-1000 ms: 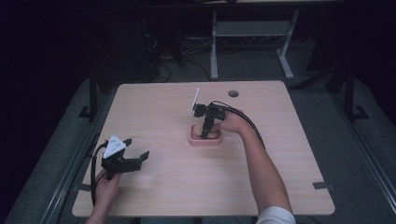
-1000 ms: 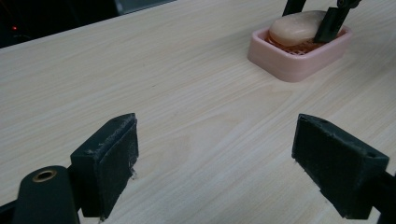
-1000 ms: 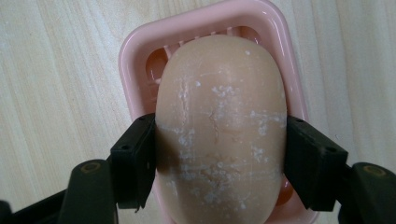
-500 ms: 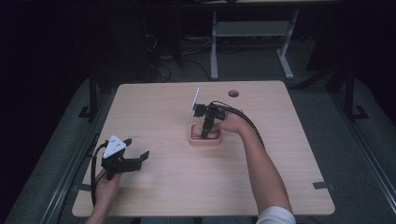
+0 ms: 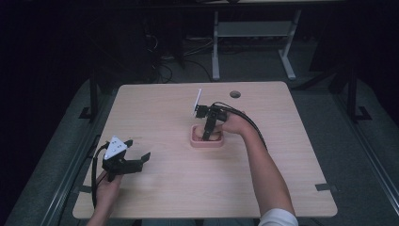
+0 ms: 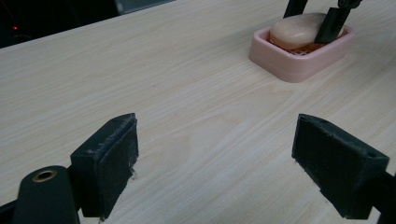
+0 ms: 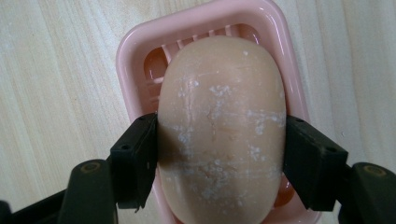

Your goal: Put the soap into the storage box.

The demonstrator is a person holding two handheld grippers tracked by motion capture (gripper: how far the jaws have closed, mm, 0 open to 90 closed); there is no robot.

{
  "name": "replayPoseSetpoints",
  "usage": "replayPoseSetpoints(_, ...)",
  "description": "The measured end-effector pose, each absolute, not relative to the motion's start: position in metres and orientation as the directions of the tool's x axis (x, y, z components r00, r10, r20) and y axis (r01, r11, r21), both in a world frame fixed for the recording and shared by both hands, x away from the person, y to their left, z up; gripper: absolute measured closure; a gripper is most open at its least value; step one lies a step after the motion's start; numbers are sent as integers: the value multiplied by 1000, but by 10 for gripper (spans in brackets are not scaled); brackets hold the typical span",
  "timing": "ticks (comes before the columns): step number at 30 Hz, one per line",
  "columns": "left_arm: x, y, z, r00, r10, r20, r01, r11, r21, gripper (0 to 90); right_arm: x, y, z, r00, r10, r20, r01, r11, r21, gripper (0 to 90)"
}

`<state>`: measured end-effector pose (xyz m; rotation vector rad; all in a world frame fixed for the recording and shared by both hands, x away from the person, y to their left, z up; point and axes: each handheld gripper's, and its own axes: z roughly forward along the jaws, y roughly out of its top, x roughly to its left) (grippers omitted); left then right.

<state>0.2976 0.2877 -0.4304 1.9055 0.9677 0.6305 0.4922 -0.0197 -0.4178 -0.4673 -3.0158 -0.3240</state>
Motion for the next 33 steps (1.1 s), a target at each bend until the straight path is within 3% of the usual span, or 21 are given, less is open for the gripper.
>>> replayPoseSetpoints(11,297,288,-430,568,822,49,374,-311,874,143,489,-28,-409,-945,311,99,326,917,229,264)
replayPoseSetpoints(33,298,287,-431,569,821,50,372,-311,875,143,475,-54,-393,-933,348,92,359,885,296,247)
